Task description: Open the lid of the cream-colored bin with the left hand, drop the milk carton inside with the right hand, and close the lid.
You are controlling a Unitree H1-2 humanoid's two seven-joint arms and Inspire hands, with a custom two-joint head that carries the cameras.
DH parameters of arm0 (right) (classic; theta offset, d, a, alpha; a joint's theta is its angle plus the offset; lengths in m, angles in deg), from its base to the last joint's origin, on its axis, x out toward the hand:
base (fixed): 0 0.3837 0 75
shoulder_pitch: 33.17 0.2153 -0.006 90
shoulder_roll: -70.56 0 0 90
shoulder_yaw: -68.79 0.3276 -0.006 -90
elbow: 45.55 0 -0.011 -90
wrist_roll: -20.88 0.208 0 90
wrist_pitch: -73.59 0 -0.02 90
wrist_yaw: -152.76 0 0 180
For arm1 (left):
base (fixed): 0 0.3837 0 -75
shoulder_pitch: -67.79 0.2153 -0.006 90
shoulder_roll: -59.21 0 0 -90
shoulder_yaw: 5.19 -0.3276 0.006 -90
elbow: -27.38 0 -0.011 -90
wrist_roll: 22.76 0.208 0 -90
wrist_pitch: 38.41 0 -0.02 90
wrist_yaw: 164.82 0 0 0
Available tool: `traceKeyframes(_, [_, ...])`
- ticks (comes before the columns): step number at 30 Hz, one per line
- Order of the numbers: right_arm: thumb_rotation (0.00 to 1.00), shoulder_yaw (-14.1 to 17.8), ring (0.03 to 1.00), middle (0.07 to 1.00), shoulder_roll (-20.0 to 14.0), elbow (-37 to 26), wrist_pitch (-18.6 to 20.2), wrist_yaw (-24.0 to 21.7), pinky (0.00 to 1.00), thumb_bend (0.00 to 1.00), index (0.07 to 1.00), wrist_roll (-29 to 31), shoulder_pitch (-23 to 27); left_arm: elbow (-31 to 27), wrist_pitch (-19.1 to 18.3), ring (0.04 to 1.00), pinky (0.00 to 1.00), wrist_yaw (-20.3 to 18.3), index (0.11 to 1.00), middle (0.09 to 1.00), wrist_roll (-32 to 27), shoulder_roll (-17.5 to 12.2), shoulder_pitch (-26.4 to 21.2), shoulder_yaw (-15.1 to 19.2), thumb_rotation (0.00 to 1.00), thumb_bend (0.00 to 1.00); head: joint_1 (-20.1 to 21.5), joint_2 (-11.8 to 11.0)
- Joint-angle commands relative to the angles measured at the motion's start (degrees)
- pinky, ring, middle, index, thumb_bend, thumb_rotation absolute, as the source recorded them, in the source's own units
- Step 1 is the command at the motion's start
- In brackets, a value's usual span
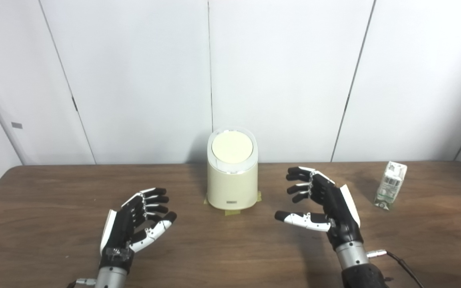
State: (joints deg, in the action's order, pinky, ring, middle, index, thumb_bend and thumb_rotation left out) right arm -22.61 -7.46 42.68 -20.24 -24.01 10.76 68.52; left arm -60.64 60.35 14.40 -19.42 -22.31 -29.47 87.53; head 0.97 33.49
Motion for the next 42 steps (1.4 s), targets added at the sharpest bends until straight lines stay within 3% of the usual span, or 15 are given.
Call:
traceKeyframes(1, [0.02,0.1,0.573,0.688,0.0,-1.7,-1.8,0.4,0.47,0.73,0.675,-0.2,1.7,-1.7,1.2,0.604,0.51,0.2,0.690,0.670,0.2,-0.4,-1.8,0.0,0.17,0.65,0.1,0.0])
traceKeyframes(12, [0.03,0.0,0.579,0.697,0.0,-1.3,-1.8,0.0,0.47,0.73,0.680,0.2,1.6,-1.2,1.5,0.629,0.53,-0.2,0.699,0.682,-0.1,-0.6,-1.9,-0.1,0.19,0.65,0.1,-0.9])
traceKeyframes(17, [0.05,-0.2,0.581,0.698,-0.1,0.9,-3.6,-0.1,0.47,0.72,0.679,0.5,2.1,-1.3,1.2,0.737,0.64,-0.6,0.797,0.778,-0.4,-0.3,-2.7,-0.7,0.27,0.70,-0.3,-2.4])
traceKeyframes(23, [0.02,-0.7,0.565,0.699,-0.2,3.7,-5.9,0.4,0.45,0.71,0.678,-0.1,2.7,-3.1,-3.8,0.881,0.81,1.7,0.942,0.908,3.3,1.9,-6.3,-2.1,0.30,0.86,-1.0,-4.2])
traceKeyframes(24, [0.01,-0.6,0.564,0.698,0.0,4.0,-6.1,0.3,0.45,0.72,0.678,0.4,2.7,-3.1,-5.0,0.932,0.90,1.8,0.970,0.939,4.3,1.9,-7.4,-2.4,0.33,0.88,-1.1,-4.3])
traceKeyframes(26, [0.01,-0.6,0.562,0.697,0.1,4.5,-6.8,0.2,0.44,0.72,0.677,0.6,2.9,-3.0,-7.8,0.986,0.98,2.2,0.994,0.975,6.8,1.7,-10.1,-2.9,0.37,0.89,-1.2,-4.6])
traceKeyframes(32, [0.00,-1.2,0.537,0.695,-0.1,6.2,-9.1,0.4,0.42,0.71,0.677,-0.3,3.4,-1.9,-15.9,1.000,1.00,2.0,1.000,1.000,12.0,0.7,-18.7,-3.9,0.42,1.00,-1.5,-5.2])
traceKeyframes(37, [0.00,-1.2,0.539,0.705,-0.1,6.3,-9.6,0.3,0.41,0.71,0.677,0.0,3.5,-1.9,-21.1,1.000,1.00,1.7,1.000,1.000,10.6,2.3,-24.6,-3.7,0.36,0.97,-1.6,-5.0])
traceKeyframes(42, [0.00,-1.2,0.539,0.705,-0.2,6.6,-10.3,0.2,0.41,0.71,0.679,0.3,3.6,0.0,-24.3,1.000,0.98,4.4,1.000,1.000,15.8,3.3,-29.6,-6.0,0.38,0.98,-1.7,-5.0])
